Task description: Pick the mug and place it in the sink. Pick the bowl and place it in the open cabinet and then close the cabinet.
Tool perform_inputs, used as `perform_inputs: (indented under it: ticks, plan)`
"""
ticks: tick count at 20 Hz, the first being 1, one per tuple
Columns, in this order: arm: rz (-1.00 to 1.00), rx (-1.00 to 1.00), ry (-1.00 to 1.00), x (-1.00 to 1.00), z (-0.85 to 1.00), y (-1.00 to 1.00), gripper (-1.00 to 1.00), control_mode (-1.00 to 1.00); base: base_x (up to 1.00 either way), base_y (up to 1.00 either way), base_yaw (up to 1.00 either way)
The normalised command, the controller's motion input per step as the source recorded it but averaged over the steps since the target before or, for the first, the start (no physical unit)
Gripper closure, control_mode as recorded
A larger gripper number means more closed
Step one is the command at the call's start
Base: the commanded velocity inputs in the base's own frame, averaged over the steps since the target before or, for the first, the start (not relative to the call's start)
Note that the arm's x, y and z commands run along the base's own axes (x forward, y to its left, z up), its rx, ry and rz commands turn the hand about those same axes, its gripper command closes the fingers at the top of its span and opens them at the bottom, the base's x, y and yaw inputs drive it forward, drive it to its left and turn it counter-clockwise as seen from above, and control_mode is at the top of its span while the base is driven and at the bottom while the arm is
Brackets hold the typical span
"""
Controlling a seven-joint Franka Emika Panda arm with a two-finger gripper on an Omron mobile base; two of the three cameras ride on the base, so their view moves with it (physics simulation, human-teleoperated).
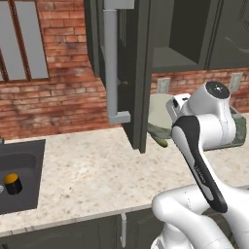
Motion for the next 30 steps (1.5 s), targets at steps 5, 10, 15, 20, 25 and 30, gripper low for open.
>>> perform_inputs:
  ticks: [5, 10, 15, 20, 25, 30]
  plan:
    - [0.0, 0.0, 0.0, 0.0, 0.0, 0.0, 1.0, 1.0, 0.12, 0.0, 0.0]
    - [0.0, 0.0, 0.0, 0.0, 0.0, 0.0, 1.0, 1.0, 0.0, 0.0, 0.0]
    - [-0.02, 0.0, -0.03, -0.09, 0.15, 0.0, 1.0, -1.0, 0.0, 0.0, 0.0]
    - [-0.05, 0.0, -0.09, -0.39, 0.44, 0.0, 1.0, -1.0, 0.0, 0.0, 0.0]
    - [-0.04, 0.0, -0.09, -0.39, 0.52, 0.0, 1.0, -1.0, 0.0, 0.0, 0.0]
    - [-0.01, 0.0, -0.05, -0.06, 0.68, -0.01, 1.0, -1.0, 0.0, 0.0, 0.0]
